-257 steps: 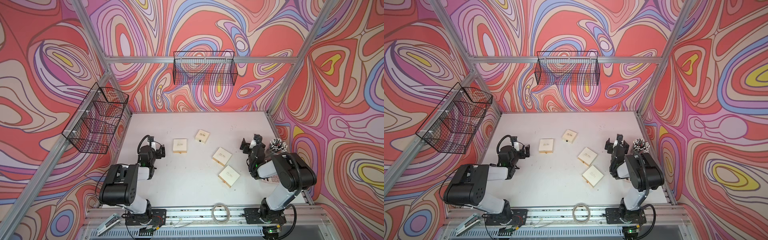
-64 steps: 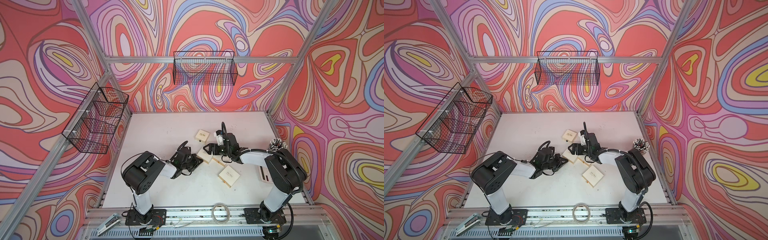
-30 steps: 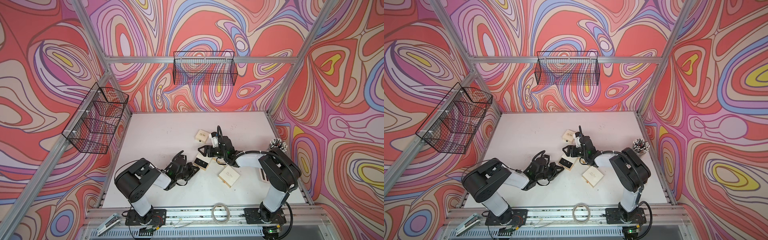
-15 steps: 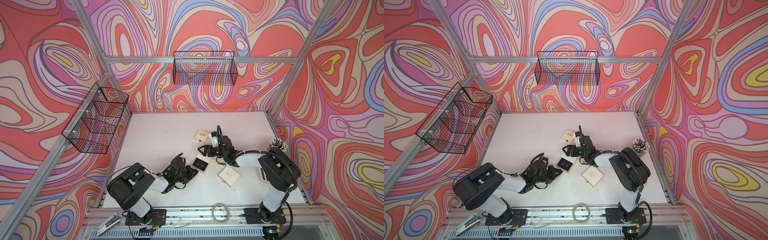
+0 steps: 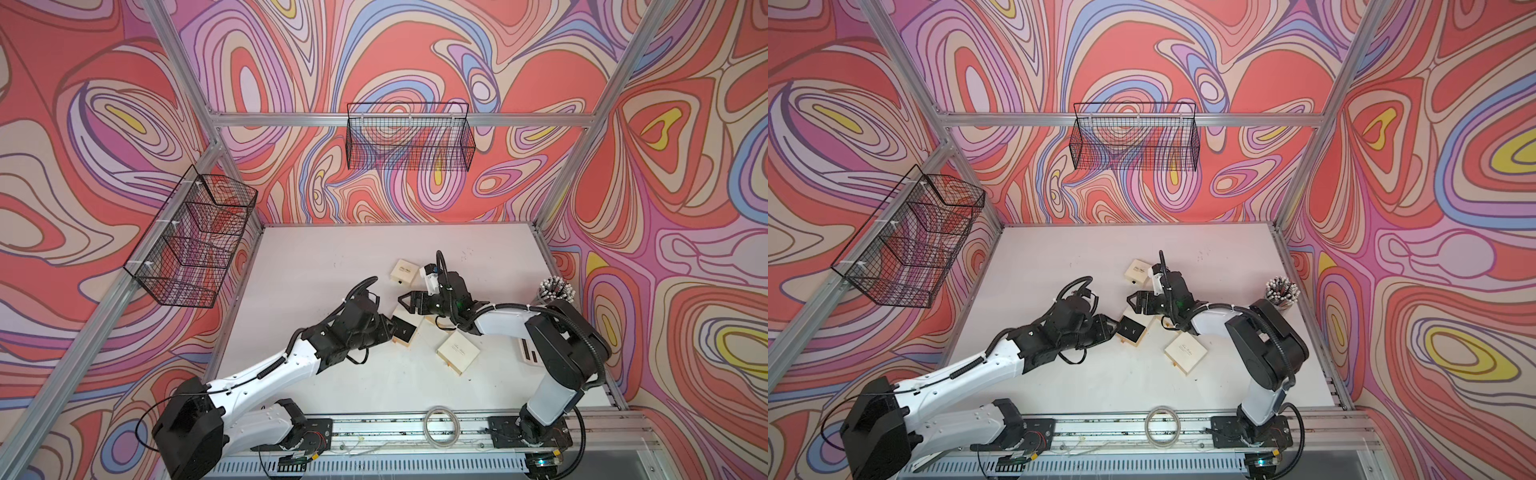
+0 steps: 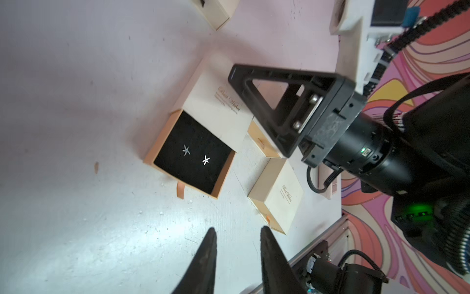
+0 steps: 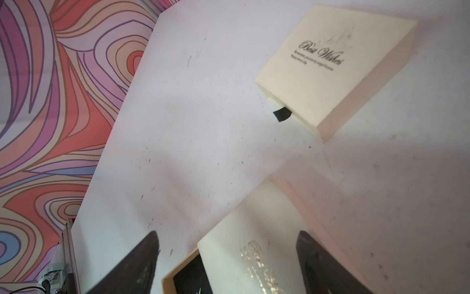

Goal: Take out the earrings from the drawer-style jewelry box
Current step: Open the drawer in the jewelry box, then pick up the earring from the drawer.

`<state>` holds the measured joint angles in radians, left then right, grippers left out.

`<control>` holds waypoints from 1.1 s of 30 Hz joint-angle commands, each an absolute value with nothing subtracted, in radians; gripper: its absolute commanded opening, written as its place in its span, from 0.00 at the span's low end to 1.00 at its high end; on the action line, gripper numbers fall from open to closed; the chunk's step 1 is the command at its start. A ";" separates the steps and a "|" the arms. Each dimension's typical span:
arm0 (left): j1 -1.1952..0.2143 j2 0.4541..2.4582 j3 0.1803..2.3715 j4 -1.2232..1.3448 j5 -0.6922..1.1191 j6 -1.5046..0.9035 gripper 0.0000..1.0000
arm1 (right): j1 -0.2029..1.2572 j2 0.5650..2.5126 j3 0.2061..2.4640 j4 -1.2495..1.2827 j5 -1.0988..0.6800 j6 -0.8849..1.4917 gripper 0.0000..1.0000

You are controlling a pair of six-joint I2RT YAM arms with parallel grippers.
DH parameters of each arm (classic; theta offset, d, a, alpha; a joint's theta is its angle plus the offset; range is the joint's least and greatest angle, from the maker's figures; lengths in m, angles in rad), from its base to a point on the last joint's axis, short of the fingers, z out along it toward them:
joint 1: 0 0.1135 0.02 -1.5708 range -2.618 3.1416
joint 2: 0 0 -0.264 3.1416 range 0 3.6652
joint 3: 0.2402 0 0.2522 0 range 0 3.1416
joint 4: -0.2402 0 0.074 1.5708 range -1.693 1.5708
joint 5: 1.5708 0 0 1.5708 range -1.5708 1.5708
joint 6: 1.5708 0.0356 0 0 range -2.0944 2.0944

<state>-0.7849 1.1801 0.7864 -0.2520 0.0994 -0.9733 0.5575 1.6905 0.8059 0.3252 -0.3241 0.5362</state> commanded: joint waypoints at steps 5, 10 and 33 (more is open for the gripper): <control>-0.791 1.458 1.062 -0.597 0.049 -0.713 0.33 | 0.479 1.456 0.734 0.241 -0.226 0.538 0.88; -0.796 1.607 1.176 -0.633 0.053 -0.666 0.35 | 0.417 1.356 0.700 0.205 -0.211 0.526 0.90; -0.882 1.876 1.348 -0.707 -0.055 -0.681 0.31 | 0.404 1.069 0.638 0.070 0.166 0.513 0.98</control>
<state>-0.8764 1.8618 1.3293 -0.6575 -0.0120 -0.6628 0.4068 1.0798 0.6521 0.0910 0.1226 0.5163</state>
